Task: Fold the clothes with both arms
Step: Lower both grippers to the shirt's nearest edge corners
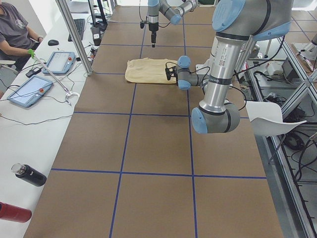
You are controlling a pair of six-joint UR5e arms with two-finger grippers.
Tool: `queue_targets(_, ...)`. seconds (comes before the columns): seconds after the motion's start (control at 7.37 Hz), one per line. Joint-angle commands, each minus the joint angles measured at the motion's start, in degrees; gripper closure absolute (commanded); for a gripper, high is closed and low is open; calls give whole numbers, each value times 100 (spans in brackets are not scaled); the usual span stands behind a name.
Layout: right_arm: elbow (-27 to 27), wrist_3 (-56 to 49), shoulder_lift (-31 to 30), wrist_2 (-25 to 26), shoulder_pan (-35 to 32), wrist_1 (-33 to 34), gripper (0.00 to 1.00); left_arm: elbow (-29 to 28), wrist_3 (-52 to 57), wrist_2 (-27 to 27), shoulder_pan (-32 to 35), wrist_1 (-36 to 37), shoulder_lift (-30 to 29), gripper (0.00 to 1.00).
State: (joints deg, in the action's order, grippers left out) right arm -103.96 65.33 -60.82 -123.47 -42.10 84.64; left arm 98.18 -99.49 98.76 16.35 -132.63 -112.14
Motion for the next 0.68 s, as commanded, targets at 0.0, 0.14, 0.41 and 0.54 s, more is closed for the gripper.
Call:
queue_targets(0.0, -1, -3, 0, -1, 0, 0, 0, -1, 9, 3, 0, 79, -27, 55)
queue_targets(0.14, -27, 6, -9, -10, 0, 0, 0, 8, 17, 12, 0, 227, -123, 68)
queue_targets(0.41, -36, 6, -26, -10, -9, 0, 0, 17, 18, 29, 9, 246, -150, 100)
queue_targets(0.54, -89, 32, -61, -10, -17, 0, 0, 43, 18, 29, 9, 272, -150, 100)
